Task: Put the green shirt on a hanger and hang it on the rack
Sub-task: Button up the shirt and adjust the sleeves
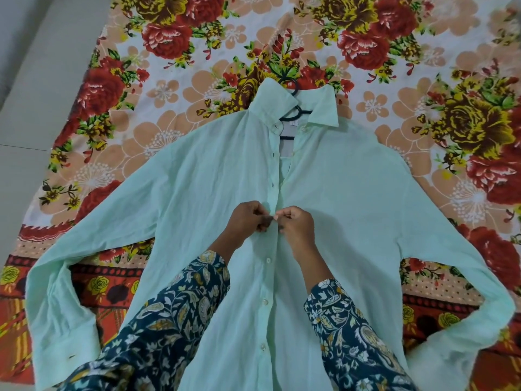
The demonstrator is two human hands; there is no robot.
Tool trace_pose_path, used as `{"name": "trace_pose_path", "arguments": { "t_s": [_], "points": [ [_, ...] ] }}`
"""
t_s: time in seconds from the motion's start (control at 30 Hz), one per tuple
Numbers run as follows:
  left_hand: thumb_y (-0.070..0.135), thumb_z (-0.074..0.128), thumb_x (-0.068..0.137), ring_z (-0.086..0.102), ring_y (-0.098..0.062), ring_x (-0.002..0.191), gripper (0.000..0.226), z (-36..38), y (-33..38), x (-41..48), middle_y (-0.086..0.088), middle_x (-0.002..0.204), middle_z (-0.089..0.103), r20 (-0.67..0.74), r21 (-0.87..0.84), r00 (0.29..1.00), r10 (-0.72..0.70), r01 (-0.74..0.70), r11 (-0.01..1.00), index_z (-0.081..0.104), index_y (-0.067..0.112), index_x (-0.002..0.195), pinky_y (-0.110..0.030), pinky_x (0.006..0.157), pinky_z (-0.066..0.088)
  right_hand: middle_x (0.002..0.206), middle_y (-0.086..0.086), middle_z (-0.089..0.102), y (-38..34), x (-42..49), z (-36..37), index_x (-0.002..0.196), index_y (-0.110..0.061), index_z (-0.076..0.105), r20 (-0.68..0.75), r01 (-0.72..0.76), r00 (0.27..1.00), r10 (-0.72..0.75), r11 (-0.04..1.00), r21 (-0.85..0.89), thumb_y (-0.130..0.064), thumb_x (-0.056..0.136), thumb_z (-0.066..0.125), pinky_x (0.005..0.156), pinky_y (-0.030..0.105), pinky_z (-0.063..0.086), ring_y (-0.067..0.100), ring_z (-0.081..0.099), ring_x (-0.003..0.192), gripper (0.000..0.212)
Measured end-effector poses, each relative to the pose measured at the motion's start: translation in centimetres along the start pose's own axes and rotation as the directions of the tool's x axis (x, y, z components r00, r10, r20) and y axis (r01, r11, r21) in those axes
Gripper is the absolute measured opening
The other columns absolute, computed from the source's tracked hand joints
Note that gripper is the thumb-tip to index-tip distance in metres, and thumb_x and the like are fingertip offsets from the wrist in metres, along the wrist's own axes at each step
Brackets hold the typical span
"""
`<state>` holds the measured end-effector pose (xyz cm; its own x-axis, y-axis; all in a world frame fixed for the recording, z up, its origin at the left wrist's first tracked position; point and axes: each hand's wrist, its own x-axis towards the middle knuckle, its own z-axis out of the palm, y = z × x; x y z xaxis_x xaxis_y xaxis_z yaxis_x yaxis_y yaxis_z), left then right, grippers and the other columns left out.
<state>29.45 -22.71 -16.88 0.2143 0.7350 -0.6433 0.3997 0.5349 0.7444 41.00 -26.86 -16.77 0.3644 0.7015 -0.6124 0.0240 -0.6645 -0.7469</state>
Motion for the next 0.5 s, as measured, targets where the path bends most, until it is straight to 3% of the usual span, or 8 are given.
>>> {"name": "trace_pose_path", "arguments": {
  "t_s": [0.2, 0.3, 0.5],
  "points": [
    [-0.002, 0.056, 0.087, 0.055, 0.003, 0.038, 0.013, 0.09, 0.15, 0.48, -0.006, 0.063, 0.060, 0.082, 0.119, 0.996, 0.037, -0.046, 0.992, 0.056, 0.004, 0.076, -0.009, 0.046, 0.045, 0.074, 0.004, 0.063, 0.53, 0.39, -0.02, 0.065, -0.021, 0.059, -0.021, -0.025, 0.999, 0.026, 0.999, 0.035, -0.002, 0.081, 0.060, 0.084, 0.042, 0.053, 0.022, 0.060, 0.078, 0.024],
    [-0.002, 0.052, 0.088, 0.056, 0.003, 0.040, 0.008, 0.06, 0.11, 0.68, -0.004, 0.064, 0.061, 0.111, 0.193, 0.993, 0.040, -0.061, 0.979, 0.059, 0.002, 0.085, -0.008, 0.049, 0.047, 0.081, 0.009, 0.063, 0.76, 0.55, -0.01, 0.075, -0.013, 0.060, -0.011, 0.017, 1.000, -0.018, 1.000, -0.013, -0.003, 0.083, 0.058, 0.083, 0.041, 0.052, 0.022, 0.059, 0.080, 0.013],
    [-0.002, 0.053, 0.088, 0.054, 0.003, 0.039, 0.023, 0.18, 0.07, 0.64, -0.004, 0.061, 0.060, 0.090, 0.210, 0.994, 0.056, -0.074, 0.975, 0.055, 0.010, 0.068, -0.009, 0.046, 0.044, 0.084, 0.005, 0.060, 0.97, 0.71, 0.44, 0.083, -0.011, 0.058, -0.071, 0.044, 0.996, -0.049, 0.997, -0.064, -0.003, 0.086, 0.053, 0.078, 0.033, 0.049, 0.019, 0.056, 0.080, 0.010]
  ]
}}
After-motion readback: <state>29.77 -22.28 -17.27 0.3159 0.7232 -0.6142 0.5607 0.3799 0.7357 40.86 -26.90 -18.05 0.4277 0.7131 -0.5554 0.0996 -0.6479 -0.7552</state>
